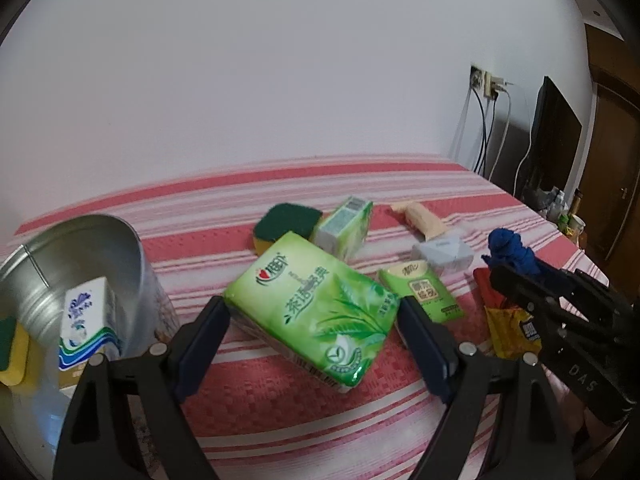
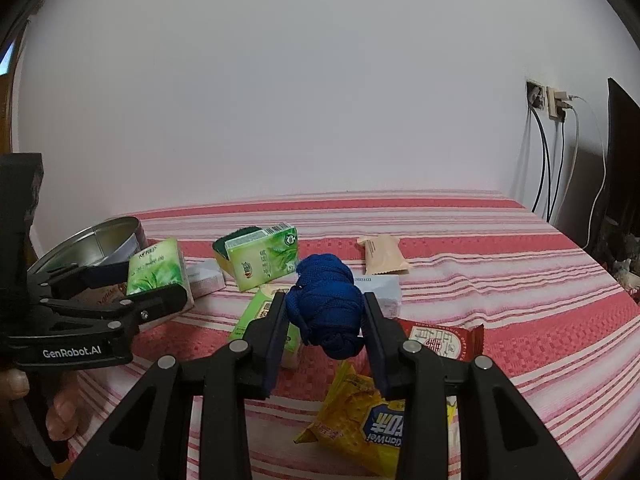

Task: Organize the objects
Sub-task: 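Grasp the large green tissue pack with the left gripper, then carry the green tissue pack in the left gripper and blue cloth in the right gripper over the tin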

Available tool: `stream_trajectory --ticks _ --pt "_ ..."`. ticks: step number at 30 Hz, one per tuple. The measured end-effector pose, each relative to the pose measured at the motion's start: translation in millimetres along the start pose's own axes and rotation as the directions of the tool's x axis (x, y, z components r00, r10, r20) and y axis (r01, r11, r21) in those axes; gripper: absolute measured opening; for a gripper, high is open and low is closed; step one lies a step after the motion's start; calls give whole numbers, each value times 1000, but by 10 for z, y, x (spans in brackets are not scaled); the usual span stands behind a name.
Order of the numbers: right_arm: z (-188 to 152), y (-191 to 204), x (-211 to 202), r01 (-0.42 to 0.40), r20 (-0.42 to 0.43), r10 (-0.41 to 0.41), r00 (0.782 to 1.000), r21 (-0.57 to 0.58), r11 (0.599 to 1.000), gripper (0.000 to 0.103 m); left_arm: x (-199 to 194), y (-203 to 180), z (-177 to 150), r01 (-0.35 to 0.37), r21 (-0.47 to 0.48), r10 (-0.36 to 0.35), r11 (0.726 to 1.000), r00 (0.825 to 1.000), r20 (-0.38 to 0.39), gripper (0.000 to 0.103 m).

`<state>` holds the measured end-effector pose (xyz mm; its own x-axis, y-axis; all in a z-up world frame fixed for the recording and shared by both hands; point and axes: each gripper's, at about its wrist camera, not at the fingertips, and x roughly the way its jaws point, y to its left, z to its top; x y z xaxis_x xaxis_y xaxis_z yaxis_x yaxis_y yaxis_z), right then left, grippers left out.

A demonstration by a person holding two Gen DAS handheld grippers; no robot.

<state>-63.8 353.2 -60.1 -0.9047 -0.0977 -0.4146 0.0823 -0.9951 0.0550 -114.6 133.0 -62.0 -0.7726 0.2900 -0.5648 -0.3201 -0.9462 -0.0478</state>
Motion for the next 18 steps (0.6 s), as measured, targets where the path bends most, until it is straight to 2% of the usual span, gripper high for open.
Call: stream_trajectory --ticks 6,11,18 --pt "9 -16 -56 -1 35 1 999 -3 1000 39 -106 33 -2 -33 -5 33 999 997 71 86" --pt "36 20 -29 9 21 -9 1000 -8 1000 39 -221 71 -16 -67 -22 69 998 989 127 86" --pt "85 181 -19 -1 18 1 1000 -38 999 39 -310 152 -46 -79 -45 85 996 985 149 86"
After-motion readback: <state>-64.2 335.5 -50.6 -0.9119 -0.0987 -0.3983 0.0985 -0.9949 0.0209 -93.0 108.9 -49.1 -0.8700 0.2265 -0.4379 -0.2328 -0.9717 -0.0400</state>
